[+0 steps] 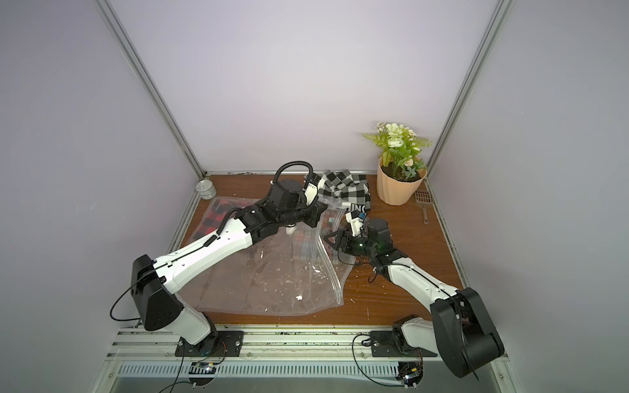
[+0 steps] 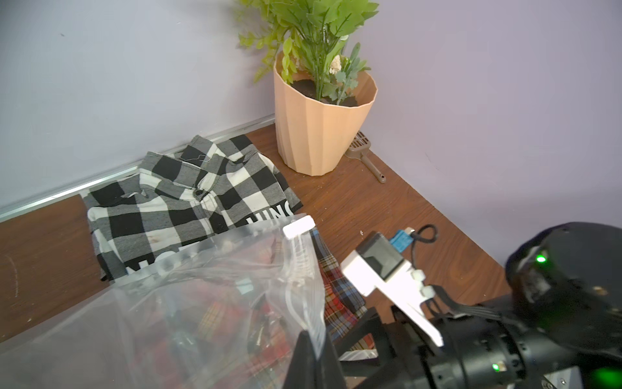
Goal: Take the shirt out of the vacuum bag
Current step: Take out the shirt from the vacuum bag.
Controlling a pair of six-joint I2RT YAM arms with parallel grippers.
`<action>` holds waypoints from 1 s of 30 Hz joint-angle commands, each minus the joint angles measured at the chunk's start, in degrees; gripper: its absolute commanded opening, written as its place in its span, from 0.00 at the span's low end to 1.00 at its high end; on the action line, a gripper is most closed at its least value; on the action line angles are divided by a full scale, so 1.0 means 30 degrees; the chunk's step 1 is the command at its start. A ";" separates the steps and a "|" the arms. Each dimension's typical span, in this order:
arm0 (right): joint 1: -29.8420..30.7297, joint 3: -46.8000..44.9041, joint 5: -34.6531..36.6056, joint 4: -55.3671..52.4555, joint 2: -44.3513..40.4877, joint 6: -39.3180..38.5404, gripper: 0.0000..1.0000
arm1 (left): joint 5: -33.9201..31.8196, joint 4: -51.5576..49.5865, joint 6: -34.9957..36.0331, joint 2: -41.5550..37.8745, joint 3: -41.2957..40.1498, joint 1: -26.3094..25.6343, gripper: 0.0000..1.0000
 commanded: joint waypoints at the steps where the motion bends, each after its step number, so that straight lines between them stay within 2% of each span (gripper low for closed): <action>1: 0.0095 0.0387 -0.0524 0.0997 -0.0117 0.0045 0.74 | 0.0355 0.0560 -0.0255 0.0356 0.1201 -0.0599 0.01; 5: -0.0080 0.1664 0.0321 -0.2372 -0.1695 -0.1329 0.76 | 0.0388 0.0545 -0.0369 0.0705 0.1235 -0.0622 0.01; 9: -0.0083 0.2200 -0.0583 -0.3272 -0.2133 -0.1092 0.77 | 0.0513 0.0716 -0.0443 0.1045 0.1602 -0.0853 0.01; 16: 0.0475 0.1245 -0.1653 -0.0421 -0.1368 0.0904 0.76 | 0.0656 0.0768 -0.0479 0.1766 0.2184 -0.1152 0.00; 22: 0.0610 0.2071 -0.1093 -0.1796 -0.2063 0.0643 0.78 | 0.0619 0.0951 -0.0575 0.1390 0.1862 -0.1171 0.01; 26: 0.1339 0.1557 -0.1250 -0.0502 -0.0574 0.0988 0.78 | 0.0842 0.1107 -0.0680 0.1523 0.1950 -0.1222 0.00; 30: 0.2065 0.1083 -0.1675 0.2674 0.1342 0.1903 0.78 | 0.0907 0.1079 -0.0714 0.1565 0.2080 -0.1327 0.01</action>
